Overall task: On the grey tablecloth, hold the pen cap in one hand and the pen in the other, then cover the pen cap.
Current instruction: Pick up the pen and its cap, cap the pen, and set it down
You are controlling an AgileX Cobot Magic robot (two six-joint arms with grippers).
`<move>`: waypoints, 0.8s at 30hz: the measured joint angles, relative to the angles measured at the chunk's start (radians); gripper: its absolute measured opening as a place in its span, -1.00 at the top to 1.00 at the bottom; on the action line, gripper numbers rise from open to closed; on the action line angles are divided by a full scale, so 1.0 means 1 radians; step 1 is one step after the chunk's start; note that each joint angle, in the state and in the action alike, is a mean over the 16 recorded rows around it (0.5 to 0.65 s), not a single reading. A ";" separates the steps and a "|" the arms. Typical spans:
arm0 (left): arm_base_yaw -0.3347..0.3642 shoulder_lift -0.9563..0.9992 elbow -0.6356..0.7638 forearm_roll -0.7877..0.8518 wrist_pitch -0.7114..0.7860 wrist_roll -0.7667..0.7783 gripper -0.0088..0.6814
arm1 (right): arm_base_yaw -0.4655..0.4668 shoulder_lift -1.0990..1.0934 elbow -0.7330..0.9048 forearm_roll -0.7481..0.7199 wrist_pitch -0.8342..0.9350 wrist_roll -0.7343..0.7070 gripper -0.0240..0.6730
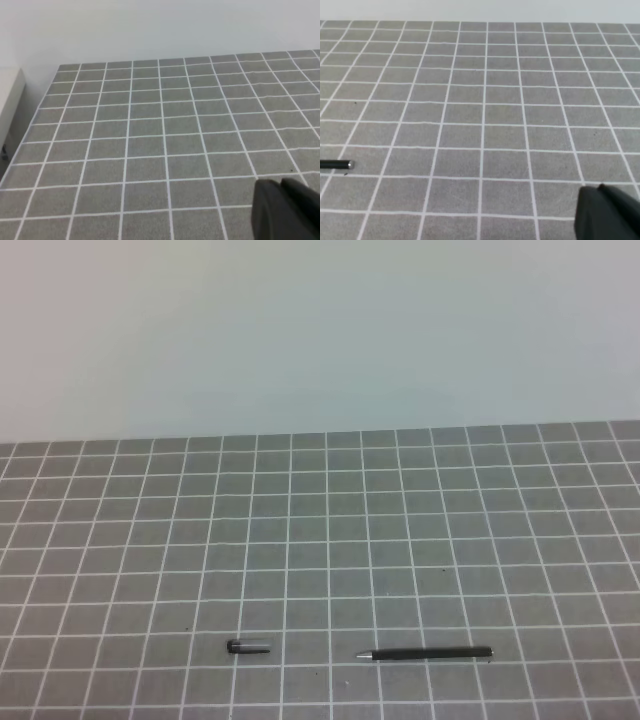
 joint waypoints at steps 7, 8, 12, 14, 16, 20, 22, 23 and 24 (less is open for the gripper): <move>0.000 0.000 0.000 0.000 0.000 -0.001 0.98 | 0.000 0.000 0.000 0.001 0.000 0.000 0.94; 0.000 0.000 0.000 0.000 0.000 -0.001 0.98 | 0.000 0.000 0.000 0.003 0.000 0.000 0.94; 0.000 0.000 0.000 0.000 0.000 -0.001 0.98 | 0.000 -0.002 0.002 0.013 0.000 0.000 0.94; 0.000 0.000 0.000 0.000 0.000 -0.001 0.98 | 0.000 -0.002 0.002 0.018 0.000 0.000 0.94; 0.000 0.000 0.000 0.000 0.000 -0.001 0.98 | 0.000 -0.002 0.002 0.024 0.001 0.000 0.94; 0.000 0.000 0.000 0.000 0.000 -0.001 0.98 | 0.000 -0.003 0.005 0.035 0.002 0.000 0.94; 0.000 0.000 0.000 0.001 0.000 -0.001 0.98 | 0.000 -0.003 0.005 0.040 0.002 0.000 0.94; 0.000 0.000 0.000 0.002 0.000 -0.001 0.98 | 0.000 -0.003 0.005 0.042 0.002 0.000 0.94; 0.000 0.000 0.000 0.003 0.000 -0.001 0.98 | 0.000 -0.003 0.005 0.044 0.002 0.000 0.94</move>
